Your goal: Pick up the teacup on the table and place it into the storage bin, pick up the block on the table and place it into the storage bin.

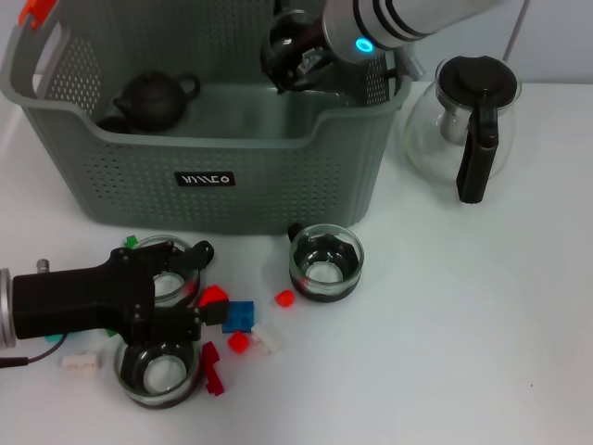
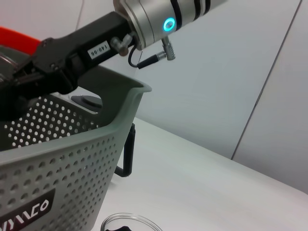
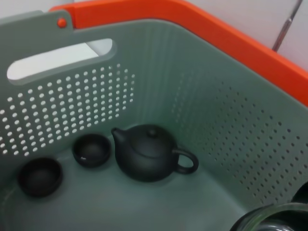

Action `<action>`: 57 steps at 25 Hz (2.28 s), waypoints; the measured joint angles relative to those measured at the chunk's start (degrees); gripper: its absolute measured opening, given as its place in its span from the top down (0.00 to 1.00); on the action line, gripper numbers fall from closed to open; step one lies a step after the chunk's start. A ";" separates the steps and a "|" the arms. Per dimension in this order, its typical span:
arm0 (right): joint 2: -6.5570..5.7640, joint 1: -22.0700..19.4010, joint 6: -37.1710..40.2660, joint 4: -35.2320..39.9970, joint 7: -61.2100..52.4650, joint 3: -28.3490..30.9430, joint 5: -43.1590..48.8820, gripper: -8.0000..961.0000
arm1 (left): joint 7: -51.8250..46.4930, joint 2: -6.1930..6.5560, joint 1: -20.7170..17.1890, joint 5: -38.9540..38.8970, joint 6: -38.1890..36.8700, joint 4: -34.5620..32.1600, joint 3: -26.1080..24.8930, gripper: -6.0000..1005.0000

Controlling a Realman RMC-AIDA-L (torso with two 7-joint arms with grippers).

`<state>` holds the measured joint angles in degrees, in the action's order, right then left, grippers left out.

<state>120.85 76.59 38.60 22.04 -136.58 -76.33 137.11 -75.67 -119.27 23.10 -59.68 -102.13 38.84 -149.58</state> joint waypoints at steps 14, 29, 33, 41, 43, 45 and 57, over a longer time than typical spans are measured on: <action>-0.06 -0.04 0.40 -1.27 0.37 -1.53 0.38 0.93 | 0.00 0.00 0.11 0.00 0.49 0.01 -0.01 0.10; -0.04 -0.11 0.76 -1.23 0.52 -4.16 0.23 0.93 | 0.00 -0.09 0.11 0.00 0.63 0.01 -0.01 0.10; -0.15 -0.09 1.17 -0.66 0.10 -3.95 0.06 0.93 | 0.00 -0.11 0.11 0.00 0.62 0.01 -0.01 0.10; -0.31 0.21 2.94 0.32 -0.19 -3.90 0.04 0.77 | 0.00 -0.17 0.12 0.00 0.72 0.00 -0.01 0.10; -0.45 -0.02 3.98 1.78 -0.35 -3.59 0.02 0.65 | 0.00 -0.17 0.16 0.00 0.93 0.00 -0.01 0.10; -0.70 -0.66 6.63 4.88 -0.59 -2.25 0.11 0.54 | 0.00 -0.18 0.09 0.00 1.16 0.01 0.00 0.10; -2.20 -7.56 55.65 45.71 5.80 15.16 -1.06 0.42 | 0.00 -0.06 -0.37 -0.05 0.61 0.00 -2.94 0.10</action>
<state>118.64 69.03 94.25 67.75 -130.77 -61.16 136.05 -75.67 -119.33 22.72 -59.73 -101.52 38.84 -152.52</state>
